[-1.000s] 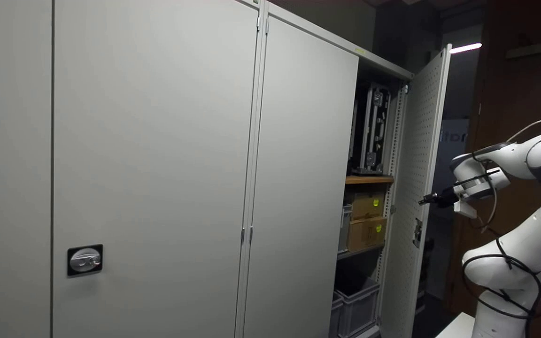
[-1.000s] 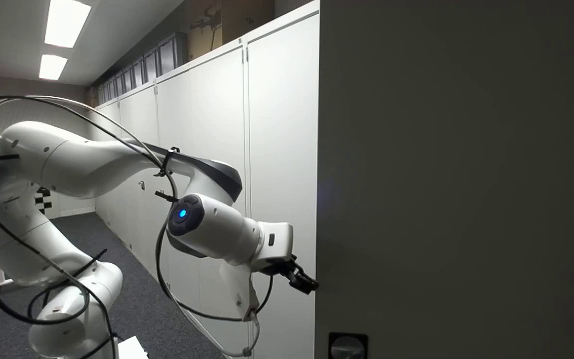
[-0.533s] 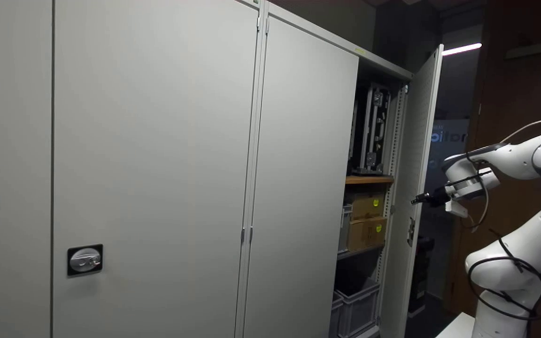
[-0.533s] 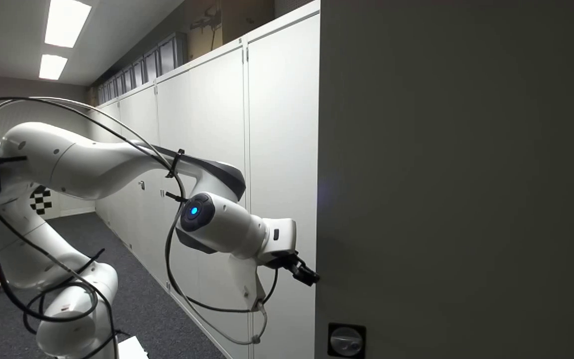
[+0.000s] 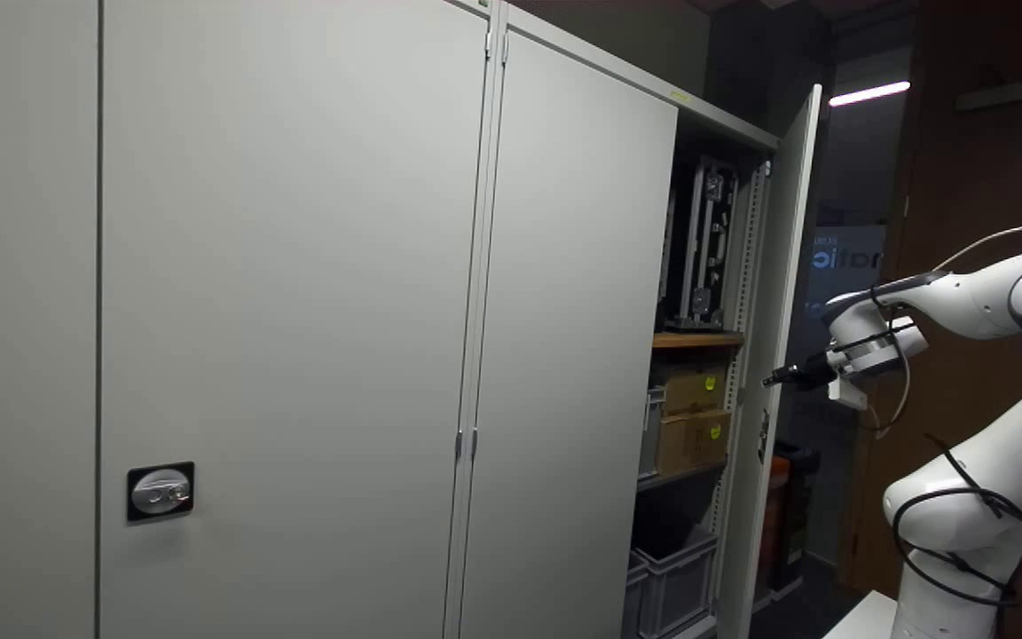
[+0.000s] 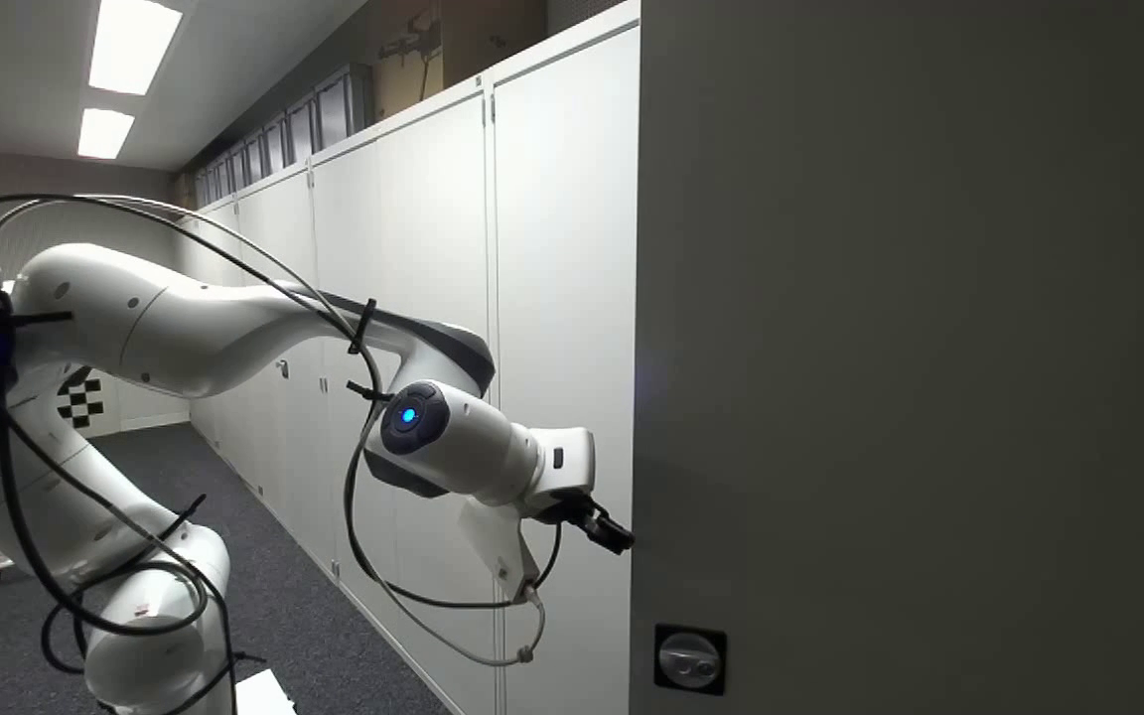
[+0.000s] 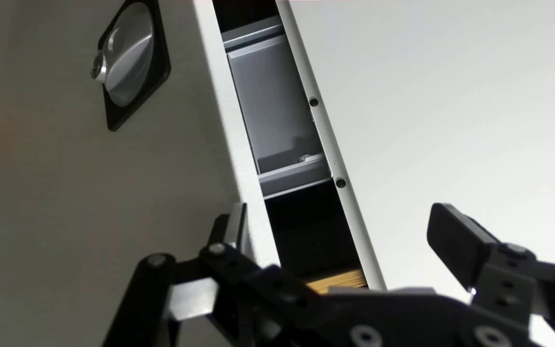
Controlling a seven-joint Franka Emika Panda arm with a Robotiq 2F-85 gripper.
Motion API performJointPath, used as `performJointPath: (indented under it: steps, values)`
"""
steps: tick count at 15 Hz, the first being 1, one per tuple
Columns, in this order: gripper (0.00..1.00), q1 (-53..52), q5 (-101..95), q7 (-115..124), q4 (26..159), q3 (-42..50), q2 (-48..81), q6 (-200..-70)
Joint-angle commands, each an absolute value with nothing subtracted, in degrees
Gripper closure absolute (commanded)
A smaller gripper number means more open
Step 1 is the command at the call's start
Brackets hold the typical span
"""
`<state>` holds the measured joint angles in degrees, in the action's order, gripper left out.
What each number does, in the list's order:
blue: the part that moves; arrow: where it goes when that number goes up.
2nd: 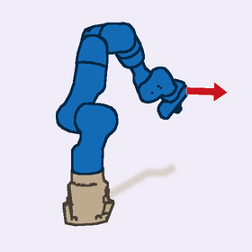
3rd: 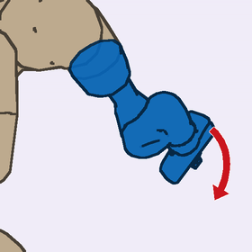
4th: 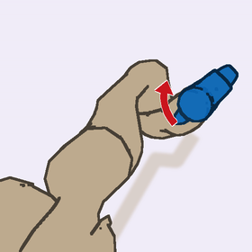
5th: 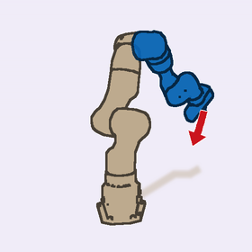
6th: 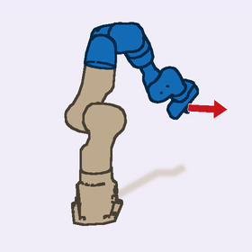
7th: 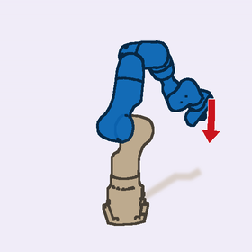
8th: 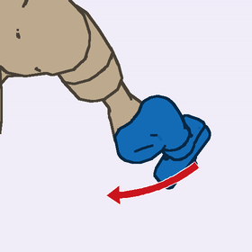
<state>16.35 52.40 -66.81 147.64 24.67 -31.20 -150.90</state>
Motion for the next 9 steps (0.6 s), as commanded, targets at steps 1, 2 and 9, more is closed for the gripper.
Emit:
performJointPath:
  steps: [1,2,9]
  values:
    - [0.0,13.4,54.7,-69.7,146.5,25.7,-30.2,-150.2]
    - [0.0,12.8,54.9,-70.3,146.4,25.9,-30.0,-150.1]
    - [0.0,8.2,56.6,-73.6,144.9,29.3,-29.9,-146.6]
